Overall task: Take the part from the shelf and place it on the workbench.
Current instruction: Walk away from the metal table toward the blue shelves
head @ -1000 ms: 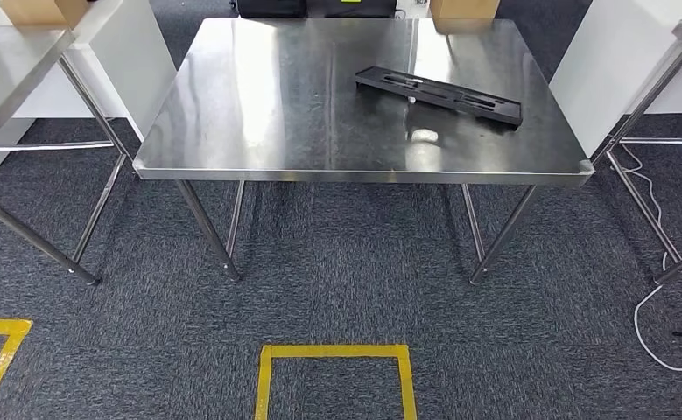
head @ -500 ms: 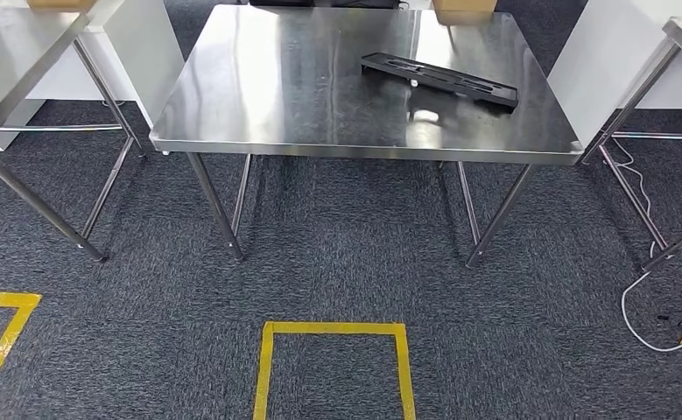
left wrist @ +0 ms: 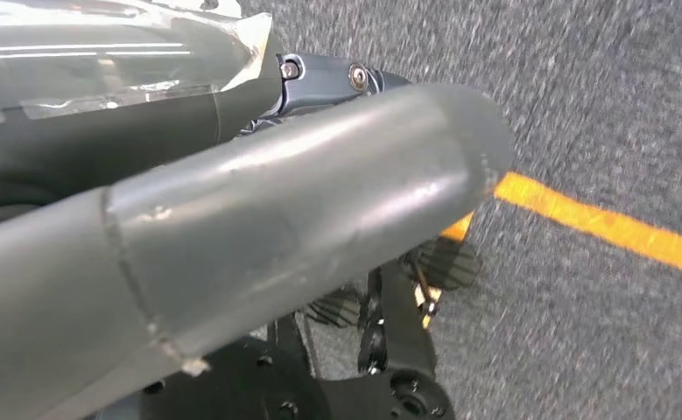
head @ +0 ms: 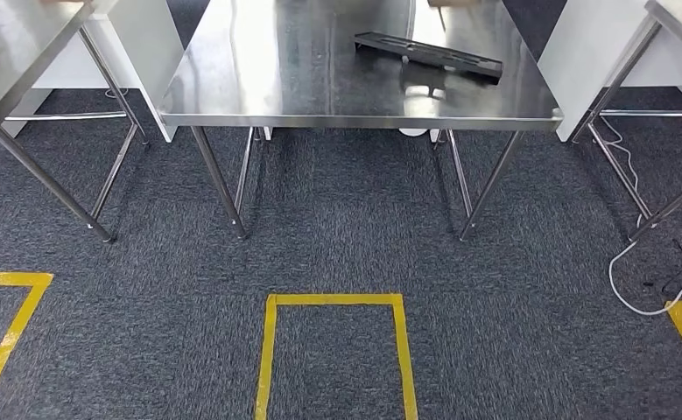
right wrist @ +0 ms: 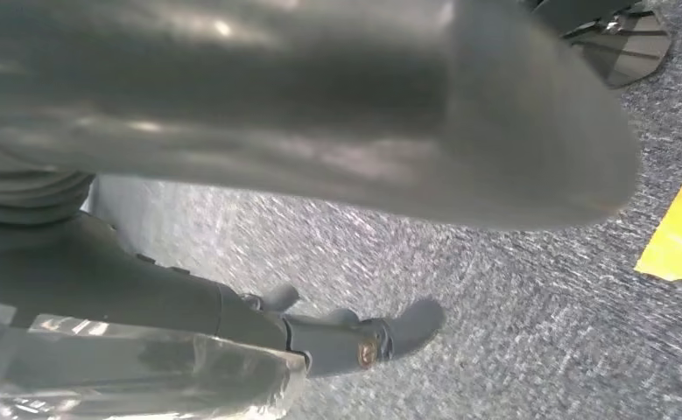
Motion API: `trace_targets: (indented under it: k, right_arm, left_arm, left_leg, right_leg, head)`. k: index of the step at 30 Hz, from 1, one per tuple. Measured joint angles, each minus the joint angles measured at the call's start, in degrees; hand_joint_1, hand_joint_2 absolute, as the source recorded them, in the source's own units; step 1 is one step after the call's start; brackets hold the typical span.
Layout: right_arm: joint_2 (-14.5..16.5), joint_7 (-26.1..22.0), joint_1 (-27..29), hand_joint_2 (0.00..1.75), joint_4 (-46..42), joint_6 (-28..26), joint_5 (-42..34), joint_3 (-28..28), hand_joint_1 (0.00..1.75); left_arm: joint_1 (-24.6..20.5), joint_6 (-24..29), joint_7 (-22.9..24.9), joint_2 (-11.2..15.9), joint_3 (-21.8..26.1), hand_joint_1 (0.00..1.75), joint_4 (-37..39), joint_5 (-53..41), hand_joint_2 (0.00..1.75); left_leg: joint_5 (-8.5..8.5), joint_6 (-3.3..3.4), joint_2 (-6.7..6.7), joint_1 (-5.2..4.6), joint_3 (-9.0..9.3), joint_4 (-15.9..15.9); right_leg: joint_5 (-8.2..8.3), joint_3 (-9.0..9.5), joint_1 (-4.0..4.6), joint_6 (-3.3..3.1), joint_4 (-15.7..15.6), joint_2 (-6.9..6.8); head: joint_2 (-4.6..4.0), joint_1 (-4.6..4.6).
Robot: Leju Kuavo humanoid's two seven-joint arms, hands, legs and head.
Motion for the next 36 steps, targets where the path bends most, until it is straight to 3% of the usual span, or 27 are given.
trace_targets:
  k: [1, 2, 5, 6, 7, 8, 9, 10, 12, 13, 14, 16, 17, 19, 21, 22, 23, 24, 25, 26, 28, 29, 31, 32, 33, 34, 36]
  right_arm:
    - [-0.05, 0.05, 0.08, 0.00, 0.05, 0.38, 0.25, 0.21, 0.00]
    - [-0.15, 0.08, 0.19, 0.00, 0.11, 0.57, 0.42, 0.45, 0.00]
    - [-0.56, 0.10, 0.53, 0.00, 0.17, 0.70, 0.58, 0.90, 0.00]
    - [-0.66, 0.10, 0.60, 0.00, 0.17, 0.75, 0.57, 0.92, 0.00]
    - [-0.76, 0.09, 0.63, 0.00, 0.18, 0.83, 0.53, 0.93, 0.00]
    - [-0.87, 0.09, 0.64, 0.00, 0.18, 0.92, 0.45, 0.94, 0.00]
    - [-0.97, 0.09, 0.65, 0.00, 0.18, 0.99, 0.33, 0.94, 0.00]
    - [-1.07, 0.09, 0.66, 0.00, 0.17, 1.02, 0.18, 0.94, 0.00]
    - [-1.18, 0.09, 0.73, 0.00, 0.17, 0.96, -0.13, 0.93, 0.00]
    - [-1.20, 0.09, 0.75, 0.00, 0.17, 0.90, -0.24, 0.92, 0.00]
    - [-1.21, 0.09, 0.76, 0.00, 0.17, 0.83, -0.34, 0.92, 0.00]
    - [-1.24, 0.15, 0.85, 0.00, 0.21, 0.71, -0.56, 0.91, 0.00]
    - [-1.26, 0.18, 0.89, 0.00, 0.23, 0.65, -0.68, 0.91, 0.00]
    - [-1.29, 0.23, 1.01, 0.00, 0.27, 0.56, -0.83, 0.90, 0.00]
    - [-1.30, 0.24, 1.21, 0.00, 0.28, 0.53, -0.87, 0.90, 0.00]
    - [-1.32, 0.24, 1.30, 0.00, 0.29, 0.53, -0.87, 0.90, 0.00]
    - [-1.35, 0.24, 1.33, 0.00, 0.29, 0.53, -0.88, 0.89, 0.00]
    - [-1.39, 0.24, 1.33, 0.00, 0.29, 0.53, -0.89, 0.88, 0.00]
    - [-1.43, 0.26, 1.32, 0.00, 0.29, 0.53, -0.92, 0.88, 0.00]
    - [-1.44, 0.31, 1.28, 0.00, 0.28, 0.54, -0.97, 0.88, 0.00]
    - [-1.43, 0.50, 1.23, 0.00, 0.28, 0.59, -1.09, 0.85, 0.00]
    - [-1.42, 0.60, 1.22, 0.00, 0.28, 0.61, -1.15, 0.81, 0.00]
    - [-1.37, 0.72, 1.27, 0.00, 0.31, 0.64, -1.22, 0.76, 0.00]
    - [-1.34, 0.74, 1.26, 0.00, 0.32, 0.64, -1.23, 0.74, 0.00]
    - [-1.34, 0.75, 1.26, 0.00, 0.34, 0.64, -1.25, 0.73, 0.00]
    - [-1.35, 0.76, 1.29, 0.00, 0.35, 0.64, -1.25, 0.72, 0.00]
    - [-1.38, 0.76, 1.36, 0.00, 0.35, 0.64, -1.27, 0.70, 0.00]
  left_arm:
    - [0.16, 0.03, -0.22, -0.04, 0.22, 0.00, 0.02, 0.23, 0.00]
    - [0.37, 0.04, -0.41, -0.14, 0.43, 0.00, 0.03, 0.36, 0.00]
    - [0.72, -0.11, -0.77, -0.49, 0.89, 0.00, 0.04, 0.38, 0.00]
    - [0.73, -0.21, -0.91, -0.52, 0.94, 0.00, 0.04, 0.32, 0.00]
    - [0.72, -0.33, -1.03, -0.54, 0.96, 0.00, 0.04, 0.22, 0.00]
    - [0.70, -0.50, -1.15, -0.54, 0.97, 0.00, 0.04, 0.09, 0.00]
    - [0.68, -0.69, -1.22, -0.56, 0.96, 0.00, 0.03, -0.10, 0.00]
    - [0.62, -0.93, -1.26, -0.59, 0.96, 0.00, 0.01, -0.33, 0.00]
    - [0.41, -1.28, -1.34, -0.64, 0.94, 0.00, -0.03, -0.81, 0.00]
    - [0.29, -1.41, -1.39, -0.65, 0.92, 0.00, -0.04, -1.02, 0.00]
    - [0.18, -1.50, -1.44, -0.66, 0.89, 0.00, -0.05, -1.26, 0.00]
    - [0.05, -1.70, -1.59, -0.75, 0.82, 0.00, -0.06, -1.62, 0.00]
    - [-0.01, -1.83, -1.68, -0.81, 0.80, 0.00, -0.08, -1.78, 0.00]
    - [-0.08, -2.04, -1.87, -0.90, 0.78, 0.00, -0.10, -1.96, 0.00]
    - [-0.07, -2.15, -2.02, -0.87, 0.77, 0.00, -0.13, -2.05, 0.00]
    - [-0.07, -2.18, -2.08, -0.86, 0.77, 0.00, -0.13, -2.06, 0.00]
    - [-0.07, -2.21, -2.11, -0.85, 0.77, 0.00, -0.13, -2.07, 0.00]
    - [-0.07, -2.24, -2.13, -0.88, 0.77, 0.00, -0.13, -2.08, 0.00]
    - [-0.08, -2.26, -2.14, -0.92, 0.77, 0.00, -0.13, -2.09, 0.00]
    - [-0.09, -2.28, -2.15, -0.96, 0.77, 0.00, -0.14, -2.12, 0.00]
    - [-0.08, -2.30, -2.21, -1.01, 0.74, 0.00, -0.18, -2.20, 0.00]
    - [-0.08, -2.30, -2.25, -1.01, 0.70, 0.00, -0.20, -2.25, 0.00]
    - [0.00, -2.30, -2.30, -0.99, 0.55, 0.00, -0.21, -2.33, 0.00]
    - [0.05, -2.30, -2.31, -0.97, 0.47, 0.00, -0.21, -2.36, 0.00]
    - [0.12, -2.30, -2.31, -0.97, 0.39, 0.00, -0.20, -2.39, 0.00]
    - [0.17, -2.30, -2.31, -0.97, 0.33, 0.00, -0.20, -2.43, 0.00]
    - [0.18, -2.31, -2.32, -1.01, 0.15, 0.00, -0.21, -2.51, 0.00]
  left_leg:
    - [-0.34, -0.33, -0.10, 0.14, -0.31, 0.21]
    - [-2.08, -0.66, -0.23, 0.29, -0.77, 1.22]
    - [-11.84, -1.33, -0.46, 0.48, -2.52, 10.43]
    - [-13.48, -1.47, -0.47, 0.49, -2.85, 14.29]
    - [-13.45, -1.53, -0.47, 0.50, -2.66, 17.05]
    - [-12.28, -1.51, -0.47, 0.52, -1.81, 18.27]
    - [-10.57, -1.39, -0.47, 0.56, 0.06, 17.21]
    - [-9.44, -1.19, -0.55, 0.59, 3.02, 14.06]
    - [-10.06, -0.63, -0.83, 0.49, 9.57, 5.34]
    - [-11.01, -0.37, -0.96, 0.33, 11.71, 2.12]
    - [-11.67, -0.17, -1.02, 0.13, 12.60, 0.35]
    - [-11.28, 0.59, -0.81, 0.02, 11.87, -0.68]
    - [-10.70, 1.17, -0.66, 0.09, 11.13, -1.02]
    - [-9.20, 2.15, -0.32, 0.22, 9.42, -1.39]
    - [-7.78, 2.39, -0.19, 0.08, 7.61, -1.36]
    - [-7.03, 2.34, -0.11, 0.04, 6.65, -1.31]
    - [-6.29, 2.24, -0.01, 0.03, 5.66, -1.23]
    - [-5.54, 2.06, 0.08, 0.05, 4.61, -1.08]
    - [-4.85, 1.82, 0.12, 0.09, 3.68, -0.86]
    - [-4.26, 1.52, 0.12, 0.04, 2.90, -0.53]
    - [-3.08, 0.83, 0.08, -0.12, 1.91, 0.11]
    - [-2.50, 0.51, 0.06, -0.18, 1.66, 0.24]
    - [-1.64, -0.21, -0.03, 0.02, 1.39, 0.21]
    - [-2.44, -0.58, -0.16, 0.17, 1.09, 0.69]
    - [-4.40, -0.92, -0.28, 0.32, 0.63, 2.05]
    - [-7.47, -1.19, -0.40, 0.46, -0.09, 4.68]
    - [-13.53, -1.63, -0.52, 0.56, -1.69, 12.53]
  right_leg:
    - [0.44, -0.57, -0.17, -0.49, 0.30, -0.11]
    - [1.03, -1.19, -0.36, -1.21, 0.44, -0.28]
    - [3.16, -3.55, -0.24, -2.70, 0.61, -0.85]
    - [3.87, -4.46, -0.07, -2.77, 0.76, -0.96]
    - [4.48, -5.46, 0.05, -2.73, 1.02, -1.01]
    - [5.00, -6.48, 0.13, -2.62, 1.40, -1.03]
    - [5.41, -7.41, 0.16, -2.44, 1.93, -1.01]
    - [5.72, -8.25, 0.16, -2.26, 2.53, -0.97]
    - [6.24, -9.52, 0.37, -1.73, 3.74, -0.91]
    - [6.58, -9.98, 0.43, -1.33, 4.10, -0.93]
    - [6.95, -10.35, 0.46, -0.89, 4.30, -0.96]
    - [7.49, -11.21, 0.50, -0.02, 4.62, -0.92]
    - [6.66, -11.91, 0.55, 0.02, 5.48, -0.82]
    - [2.32, -13.90, 0.40, -0.48, 9.90, -0.51]
    - [-1.94, -15.62, 0.11, -0.64, 16.62, -0.33]
    - [-2.31, -15.76, -0.06, -0.16, 19.18, -0.30]
    - [-1.60, -15.33, -0.22, 0.56, 20.55, -0.28]
    - [0.09, -13.87, -0.38, 1.40, 19.82, -0.27]
    - [1.77, -11.46, -0.54, 2.06, 17.16, -0.25]
    - [2.50, -8.26, -0.68, 2.31, 12.87, -0.22]
    - [1.62, -2.66, -0.57, 1.71, 4.00, -0.01]
    - [0.89, -1.42, -0.39, 1.22, 1.60, 0.07]
    - [1.16, -1.89, -0.44, 0.15, 1.08, 0.05]
    - [1.65, -2.34, -0.62, -0.50, 1.19, -0.08]
    - [2.29, -2.88, -0.82, -1.28, 1.22, -0.24]
    - [3.02, -3.53, -0.97, -1.90, 1.22, -0.43]
    - [4.49, -5.27, -0.69, -2.52, 1.35, -0.71]
  head:
    - [0.00, -0.10]
    - [0.00, -0.15]
    - [0.00, -0.49]
    - [0.00, -0.55]
    - [0.00, -0.55]
    - [0.00, -0.58]
    - [0.00, -0.58]
    - [0.00, -0.61]
    - [0.00, -0.60]
    - [0.00, -0.58]
    - [0.00, -0.56]
    - [0.00, -0.53]
    - [0.00, -0.49]
    - [0.00, -0.17]
    - [0.00, 0.12]
    - [0.00, 0.16]
    - [0.00, 0.20]
    - [0.00, 0.24]
    - [0.00, 0.24]
    - [0.00, 0.27]
    - [0.00, 0.21]
    - [0.01, 0.17]
    - [0.01, 0.02]
    - [0.01, -0.03]
    - [0.00, -0.11]
    - [0.00, -0.19]
    - [0.00, -0.27]
